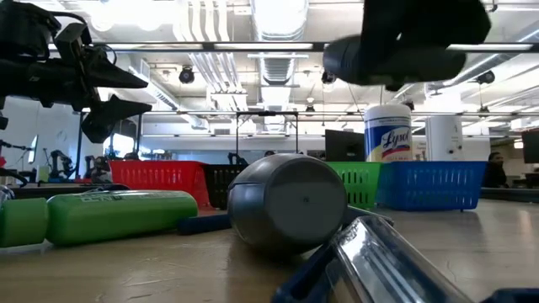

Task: Pick & Place Travel size toiletries
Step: Put the gray deodorant into the green basket

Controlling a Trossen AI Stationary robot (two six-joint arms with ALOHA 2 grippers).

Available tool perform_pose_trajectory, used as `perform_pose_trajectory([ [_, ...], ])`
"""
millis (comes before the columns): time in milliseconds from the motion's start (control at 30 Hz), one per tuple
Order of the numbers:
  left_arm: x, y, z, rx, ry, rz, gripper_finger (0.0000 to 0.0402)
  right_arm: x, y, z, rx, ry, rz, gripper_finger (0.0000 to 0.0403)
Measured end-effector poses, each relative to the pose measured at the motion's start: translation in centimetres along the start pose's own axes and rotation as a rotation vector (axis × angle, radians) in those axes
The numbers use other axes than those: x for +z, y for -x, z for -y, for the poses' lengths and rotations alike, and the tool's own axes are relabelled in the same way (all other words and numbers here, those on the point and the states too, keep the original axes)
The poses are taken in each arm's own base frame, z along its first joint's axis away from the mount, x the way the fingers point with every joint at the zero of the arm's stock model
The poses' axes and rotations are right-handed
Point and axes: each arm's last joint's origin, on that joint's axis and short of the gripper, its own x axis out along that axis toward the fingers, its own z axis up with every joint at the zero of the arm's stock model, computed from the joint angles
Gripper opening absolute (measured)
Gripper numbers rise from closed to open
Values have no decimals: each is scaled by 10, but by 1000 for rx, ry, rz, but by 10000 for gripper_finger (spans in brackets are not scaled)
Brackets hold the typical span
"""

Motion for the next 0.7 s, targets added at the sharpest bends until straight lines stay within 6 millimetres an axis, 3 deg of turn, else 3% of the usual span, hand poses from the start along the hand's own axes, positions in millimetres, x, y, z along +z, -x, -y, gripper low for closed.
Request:
perform_pose_trajectory([
  [333, 0, 0, 0, 1, 0, -1, 229, 14, -11, 5, -44, -5, -19, 206],
  [700, 0, 0, 0, 1, 0, -1, 229, 41, -25, 16, -79, -298, -20, 208],
])
